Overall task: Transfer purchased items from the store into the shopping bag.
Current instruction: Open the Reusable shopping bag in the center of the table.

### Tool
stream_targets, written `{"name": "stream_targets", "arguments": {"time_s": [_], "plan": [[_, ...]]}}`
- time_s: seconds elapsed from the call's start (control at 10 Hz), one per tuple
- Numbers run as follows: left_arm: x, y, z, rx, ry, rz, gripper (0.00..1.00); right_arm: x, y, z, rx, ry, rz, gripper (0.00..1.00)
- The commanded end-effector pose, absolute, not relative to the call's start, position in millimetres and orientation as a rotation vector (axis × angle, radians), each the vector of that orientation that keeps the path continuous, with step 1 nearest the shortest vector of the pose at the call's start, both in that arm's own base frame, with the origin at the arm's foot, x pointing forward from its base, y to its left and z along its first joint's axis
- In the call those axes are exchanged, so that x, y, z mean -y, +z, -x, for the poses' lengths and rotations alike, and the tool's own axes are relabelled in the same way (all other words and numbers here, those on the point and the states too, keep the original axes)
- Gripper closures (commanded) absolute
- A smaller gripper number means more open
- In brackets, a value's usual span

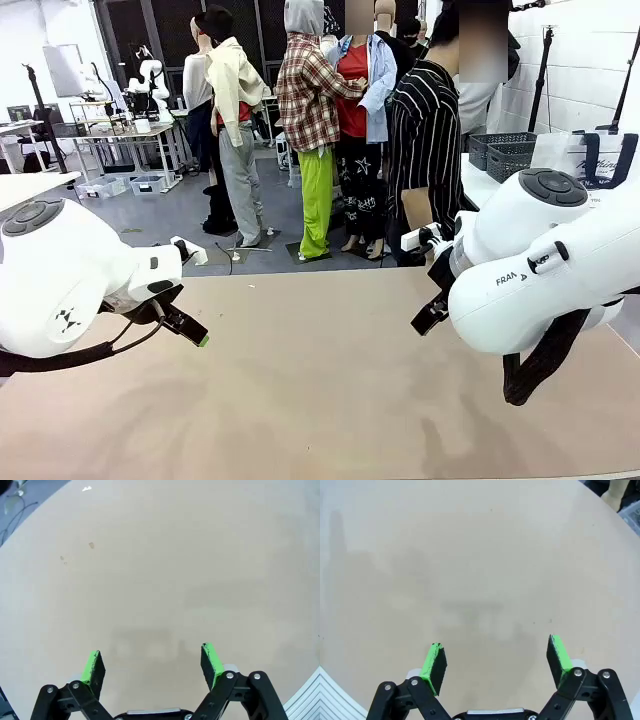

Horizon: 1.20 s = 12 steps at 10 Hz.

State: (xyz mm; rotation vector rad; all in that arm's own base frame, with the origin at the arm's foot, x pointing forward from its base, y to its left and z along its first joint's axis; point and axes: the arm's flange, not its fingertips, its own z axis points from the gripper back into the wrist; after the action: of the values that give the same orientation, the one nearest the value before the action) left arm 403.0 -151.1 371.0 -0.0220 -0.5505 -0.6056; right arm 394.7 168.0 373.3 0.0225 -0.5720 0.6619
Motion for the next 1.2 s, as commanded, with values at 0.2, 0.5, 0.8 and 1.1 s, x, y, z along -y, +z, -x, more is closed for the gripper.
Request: {"name": "stream_targets", "arguments": {"time_s": [0.2,0.5,0.8,1.1], "plan": [[151.1,371.2,-402.9,0.551,-0.606,0.022,0.00,-168.0,373.3,-394.7,0.572,0.662,-0.022,0.00],[151.1,371.2,-402.9,0.551,-0.606,0.022,0.00,-168.0,373.3,-394.7,0.572,0.662,-0.022,0.00],[151.1,371.2,-402.9,0.551,-0.606,0.022,0.00,-168.0,373.3,-394.7,0.572,0.662,-0.022,0.00],[151.1,371.2,-402.9,0.551,-0.606,0.022,0.00,-168.0,373.3,-394.7,0.572,0.662,-0.022,0.00]]}}
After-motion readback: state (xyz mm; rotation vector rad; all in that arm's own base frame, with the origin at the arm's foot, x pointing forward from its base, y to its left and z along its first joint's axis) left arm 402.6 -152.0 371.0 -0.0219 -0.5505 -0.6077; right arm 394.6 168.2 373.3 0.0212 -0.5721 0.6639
